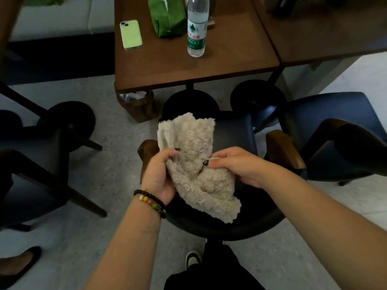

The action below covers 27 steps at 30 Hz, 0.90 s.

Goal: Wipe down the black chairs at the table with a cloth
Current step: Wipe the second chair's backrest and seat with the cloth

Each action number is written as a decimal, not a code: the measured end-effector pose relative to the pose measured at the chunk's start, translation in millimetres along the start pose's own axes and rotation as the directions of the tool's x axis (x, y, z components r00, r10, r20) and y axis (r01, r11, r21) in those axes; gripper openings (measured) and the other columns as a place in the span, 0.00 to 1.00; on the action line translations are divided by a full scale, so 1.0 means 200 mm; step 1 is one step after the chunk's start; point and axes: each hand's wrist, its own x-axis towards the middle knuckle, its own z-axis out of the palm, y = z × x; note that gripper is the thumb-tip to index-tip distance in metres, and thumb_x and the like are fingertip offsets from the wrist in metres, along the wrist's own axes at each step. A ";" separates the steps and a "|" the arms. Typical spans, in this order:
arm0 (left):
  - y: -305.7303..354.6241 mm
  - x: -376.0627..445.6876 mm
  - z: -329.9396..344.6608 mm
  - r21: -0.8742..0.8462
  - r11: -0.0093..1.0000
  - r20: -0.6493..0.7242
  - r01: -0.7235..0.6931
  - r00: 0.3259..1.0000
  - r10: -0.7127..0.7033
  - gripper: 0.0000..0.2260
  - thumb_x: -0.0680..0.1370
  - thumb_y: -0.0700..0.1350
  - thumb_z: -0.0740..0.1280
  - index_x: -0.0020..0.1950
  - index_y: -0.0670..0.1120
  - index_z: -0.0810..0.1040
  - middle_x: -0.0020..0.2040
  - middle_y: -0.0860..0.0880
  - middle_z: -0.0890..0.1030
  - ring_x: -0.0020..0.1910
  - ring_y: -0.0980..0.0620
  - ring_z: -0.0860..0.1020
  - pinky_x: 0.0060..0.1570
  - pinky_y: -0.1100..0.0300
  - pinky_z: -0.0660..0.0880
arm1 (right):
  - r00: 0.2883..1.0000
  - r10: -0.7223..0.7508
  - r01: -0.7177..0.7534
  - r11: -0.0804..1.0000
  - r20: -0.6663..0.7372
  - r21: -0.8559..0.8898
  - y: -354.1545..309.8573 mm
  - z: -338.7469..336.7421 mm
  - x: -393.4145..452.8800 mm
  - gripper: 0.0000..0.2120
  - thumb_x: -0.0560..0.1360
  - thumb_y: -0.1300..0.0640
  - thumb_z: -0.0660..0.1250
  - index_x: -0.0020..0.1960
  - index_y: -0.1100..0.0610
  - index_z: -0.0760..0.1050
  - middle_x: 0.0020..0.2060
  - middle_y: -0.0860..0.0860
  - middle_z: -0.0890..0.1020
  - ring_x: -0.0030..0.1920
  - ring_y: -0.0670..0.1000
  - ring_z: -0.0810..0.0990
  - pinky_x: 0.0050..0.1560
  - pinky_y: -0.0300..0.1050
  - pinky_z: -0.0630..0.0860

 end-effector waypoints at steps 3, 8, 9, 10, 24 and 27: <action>-0.06 0.06 -0.01 0.156 0.961 -0.156 0.228 0.966 -0.204 0.14 0.79 0.41 0.62 0.64 0.42 0.77 0.56 0.40 0.82 0.58 0.40 0.80 0.58 0.43 0.76 | 0.986 0.022 -0.022 1.000 -0.164 -0.002 -0.01 -0.02 0.06 0.02 0.71 0.59 0.74 0.44 0.54 0.84 0.42 0.53 0.86 0.47 0.53 0.85 0.54 0.49 0.80; -0.06 0.15 -0.06 0.302 0.892 -0.299 0.336 0.922 -0.245 0.10 0.78 0.36 0.64 0.58 0.38 0.76 0.50 0.40 0.84 0.49 0.43 0.83 0.45 0.49 0.81 | 0.962 0.169 -0.153 0.984 -0.214 0.087 0.08 0.00 0.07 0.06 0.69 0.57 0.74 0.45 0.57 0.84 0.40 0.53 0.87 0.42 0.51 0.86 0.41 0.43 0.79; -0.03 0.16 -0.07 0.335 0.874 -0.287 0.353 0.921 -0.262 0.10 0.78 0.36 0.64 0.58 0.38 0.75 0.48 0.40 0.84 0.47 0.43 0.83 0.42 0.49 0.82 | 0.953 0.221 -0.197 0.972 -0.207 0.131 0.10 0.01 0.07 0.08 0.69 0.56 0.74 0.47 0.58 0.84 0.40 0.53 0.87 0.42 0.51 0.86 0.40 0.43 0.79; 0.00 0.17 -0.08 0.383 0.850 -0.268 0.362 0.924 -0.273 0.11 0.78 0.35 0.64 0.60 0.40 0.74 0.48 0.40 0.84 0.46 0.43 0.84 0.39 0.50 0.82 | 0.940 0.277 -0.240 0.952 -0.200 0.191 0.12 0.03 0.07 0.10 0.69 0.56 0.74 0.48 0.59 0.84 0.41 0.54 0.87 0.43 0.52 0.86 0.42 0.45 0.79; 0.69 0.09 -0.25 0.672 -0.290 0.733 -0.681 0.667 0.132 0.19 0.68 0.23 0.61 0.35 0.45 0.83 0.66 0.48 0.73 0.62 0.54 0.71 0.62 0.71 0.62 | 0.496 -0.035 0.230 0.969 -0.868 0.092 -0.04 0.38 0.17 0.14 0.76 0.68 0.62 0.58 0.56 0.75 0.50 0.53 0.82 0.53 0.54 0.80 0.58 0.51 0.77; 0.76 0.06 -0.24 0.528 -0.393 0.828 -0.753 0.559 0.042 0.15 0.66 0.23 0.63 0.32 0.42 0.81 0.66 0.42 0.73 0.60 0.47 0.75 0.57 0.57 0.72 | 0.462 -0.464 0.368 0.876 -0.756 -0.313 -0.14 0.47 0.12 0.17 0.74 0.68 0.65 0.58 0.51 0.75 0.51 0.46 0.80 0.55 0.44 0.78 0.56 0.35 0.74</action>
